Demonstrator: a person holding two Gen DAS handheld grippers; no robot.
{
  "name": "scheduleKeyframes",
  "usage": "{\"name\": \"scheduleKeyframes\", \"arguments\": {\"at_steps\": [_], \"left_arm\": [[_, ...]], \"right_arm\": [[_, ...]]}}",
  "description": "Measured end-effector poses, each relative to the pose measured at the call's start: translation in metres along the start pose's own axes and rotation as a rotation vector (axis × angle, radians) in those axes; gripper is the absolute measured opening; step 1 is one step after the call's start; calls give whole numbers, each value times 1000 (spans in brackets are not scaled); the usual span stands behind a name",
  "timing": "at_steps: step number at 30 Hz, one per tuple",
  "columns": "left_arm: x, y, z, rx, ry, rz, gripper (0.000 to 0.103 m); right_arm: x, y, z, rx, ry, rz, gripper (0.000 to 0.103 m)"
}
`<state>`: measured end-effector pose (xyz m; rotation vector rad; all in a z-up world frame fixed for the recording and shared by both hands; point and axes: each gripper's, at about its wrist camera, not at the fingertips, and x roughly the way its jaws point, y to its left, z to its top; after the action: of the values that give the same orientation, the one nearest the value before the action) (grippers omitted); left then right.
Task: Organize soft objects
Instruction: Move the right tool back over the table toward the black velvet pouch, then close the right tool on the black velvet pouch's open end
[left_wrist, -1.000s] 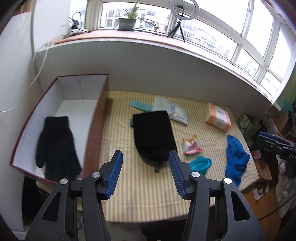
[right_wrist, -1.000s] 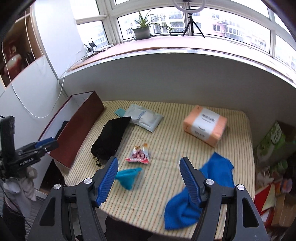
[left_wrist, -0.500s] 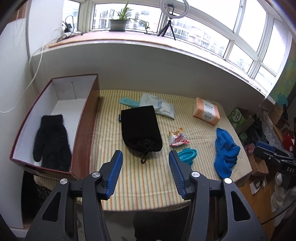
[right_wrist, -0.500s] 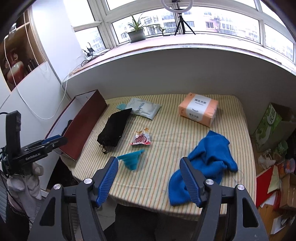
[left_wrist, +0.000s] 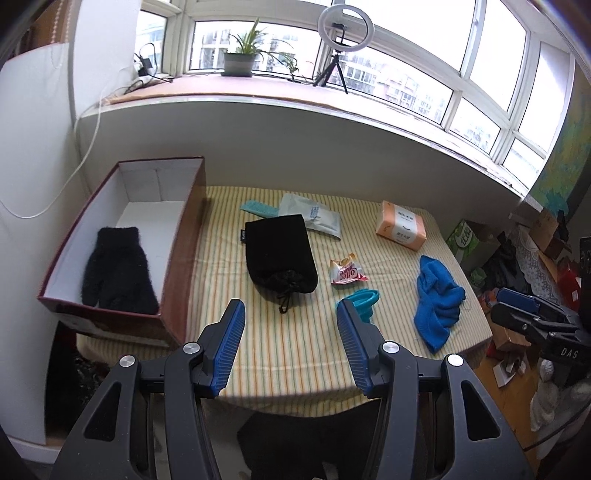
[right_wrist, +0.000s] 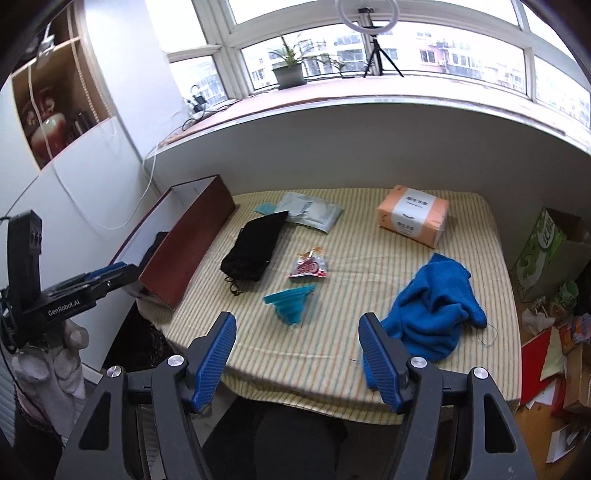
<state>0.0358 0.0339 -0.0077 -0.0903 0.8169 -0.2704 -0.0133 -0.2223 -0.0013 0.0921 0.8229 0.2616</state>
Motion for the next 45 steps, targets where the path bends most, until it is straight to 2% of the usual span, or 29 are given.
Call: {"name": "scheduleKeyframes", "arguments": {"at_steps": [3, 5, 11, 18, 21, 24, 32, 38, 45], "left_arm": [[-10, 3, -2, -11, -9, 11, 52], [-16, 5, -3, -25, -19, 8, 60], [-25, 7, -1, -26, -31, 15, 60], [-3, 3, -2, -38, 17, -21, 61], [11, 3, -3, -50, 40, -41, 68], [31, 7, -1, -78, 75, -60, 69], [102, 11, 21, -80, 170, -58, 69], [149, 18, 30, -73, 229, -30, 69], [185, 21, 30, -34, 281, 9, 69]], "right_arm": [[-2, 10, 1, -20, -1, 13, 65], [-4, 17, 2, -34, -5, 21, 65], [-14, 30, 3, -60, -22, 56, 65], [-11, 25, 3, -27, -11, 84, 65], [1, 19, 6, -11, 12, 90, 65], [17, 15, 14, 5, 40, 104, 65], [84, 15, 52, -5, 120, 146, 65], [169, 2, 88, 55, 207, 170, 65], [247, 11, 97, 44, 319, 173, 65]]}}
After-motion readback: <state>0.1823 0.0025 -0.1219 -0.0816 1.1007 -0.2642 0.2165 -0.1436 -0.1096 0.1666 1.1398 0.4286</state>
